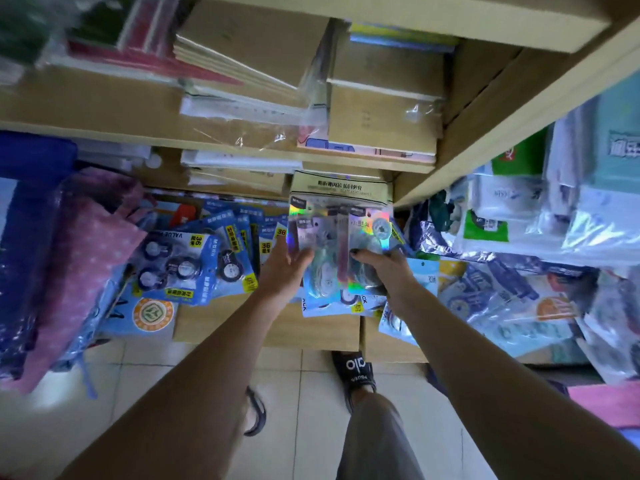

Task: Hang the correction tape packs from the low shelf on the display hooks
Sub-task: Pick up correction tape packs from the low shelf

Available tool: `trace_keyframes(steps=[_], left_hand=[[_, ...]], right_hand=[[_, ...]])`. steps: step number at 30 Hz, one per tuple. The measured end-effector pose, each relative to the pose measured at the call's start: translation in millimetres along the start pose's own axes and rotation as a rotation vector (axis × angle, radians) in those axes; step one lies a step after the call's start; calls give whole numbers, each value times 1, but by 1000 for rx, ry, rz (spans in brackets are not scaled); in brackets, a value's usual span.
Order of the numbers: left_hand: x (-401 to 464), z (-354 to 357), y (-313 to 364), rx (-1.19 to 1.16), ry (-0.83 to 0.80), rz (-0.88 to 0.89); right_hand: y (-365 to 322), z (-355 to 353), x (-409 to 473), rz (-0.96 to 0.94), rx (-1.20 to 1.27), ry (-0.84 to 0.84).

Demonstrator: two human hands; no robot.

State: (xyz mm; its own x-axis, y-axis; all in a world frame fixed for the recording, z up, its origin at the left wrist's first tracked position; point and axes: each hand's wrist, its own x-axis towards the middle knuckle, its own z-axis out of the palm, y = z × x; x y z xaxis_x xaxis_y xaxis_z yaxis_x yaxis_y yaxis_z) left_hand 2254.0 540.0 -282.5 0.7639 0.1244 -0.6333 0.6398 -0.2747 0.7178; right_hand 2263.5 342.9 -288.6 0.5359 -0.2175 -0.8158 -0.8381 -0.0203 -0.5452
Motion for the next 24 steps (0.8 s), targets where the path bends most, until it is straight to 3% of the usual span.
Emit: trace_keyframes(steps=[12,20,24], left_hand=[[11,25,5,-94,-107,-27],[19,27,4,-190,-150,-173],[14,26,10,-209,-135,-123]], right_hand=[[18,13,12,4,122,10],[18,3,16,47,187,-67],[18,-4,11,38,243,-78]])
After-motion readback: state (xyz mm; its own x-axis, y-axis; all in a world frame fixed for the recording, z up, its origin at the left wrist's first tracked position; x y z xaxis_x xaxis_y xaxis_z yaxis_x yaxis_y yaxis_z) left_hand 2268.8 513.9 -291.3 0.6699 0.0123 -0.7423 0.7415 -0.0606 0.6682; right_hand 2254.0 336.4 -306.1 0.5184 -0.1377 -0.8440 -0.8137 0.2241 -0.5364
